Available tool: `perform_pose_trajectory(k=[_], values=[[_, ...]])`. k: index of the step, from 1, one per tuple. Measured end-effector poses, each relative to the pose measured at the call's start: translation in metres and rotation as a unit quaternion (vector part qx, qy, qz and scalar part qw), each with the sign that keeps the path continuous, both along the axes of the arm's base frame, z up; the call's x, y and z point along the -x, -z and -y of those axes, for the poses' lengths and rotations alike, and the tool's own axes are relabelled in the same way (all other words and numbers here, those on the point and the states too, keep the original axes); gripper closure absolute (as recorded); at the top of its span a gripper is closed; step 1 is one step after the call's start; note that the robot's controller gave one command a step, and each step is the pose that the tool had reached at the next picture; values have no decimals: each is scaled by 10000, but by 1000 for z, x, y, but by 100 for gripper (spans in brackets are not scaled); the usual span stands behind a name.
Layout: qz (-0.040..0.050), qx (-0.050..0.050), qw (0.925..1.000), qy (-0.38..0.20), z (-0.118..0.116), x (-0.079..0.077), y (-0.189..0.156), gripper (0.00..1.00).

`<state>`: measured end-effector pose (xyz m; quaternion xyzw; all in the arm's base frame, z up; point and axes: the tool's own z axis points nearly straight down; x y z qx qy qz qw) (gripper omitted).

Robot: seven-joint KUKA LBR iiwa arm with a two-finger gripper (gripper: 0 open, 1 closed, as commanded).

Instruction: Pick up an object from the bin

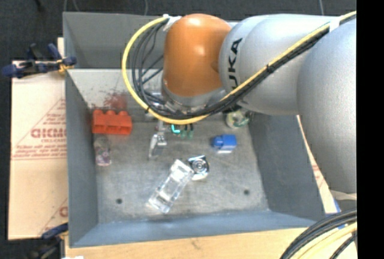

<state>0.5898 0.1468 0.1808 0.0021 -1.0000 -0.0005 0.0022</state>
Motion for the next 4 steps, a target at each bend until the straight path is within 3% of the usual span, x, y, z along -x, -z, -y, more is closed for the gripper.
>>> perform_pose_trajectory(k=[1,2,3,4], values=[[1,17,9987,-516,50,52,43,0],[43,3,9997,-249,88,20,77,0],[36,-7,9997,-248,85,21,75,100],[51,3,9806,-1959,75,4,33,100]])
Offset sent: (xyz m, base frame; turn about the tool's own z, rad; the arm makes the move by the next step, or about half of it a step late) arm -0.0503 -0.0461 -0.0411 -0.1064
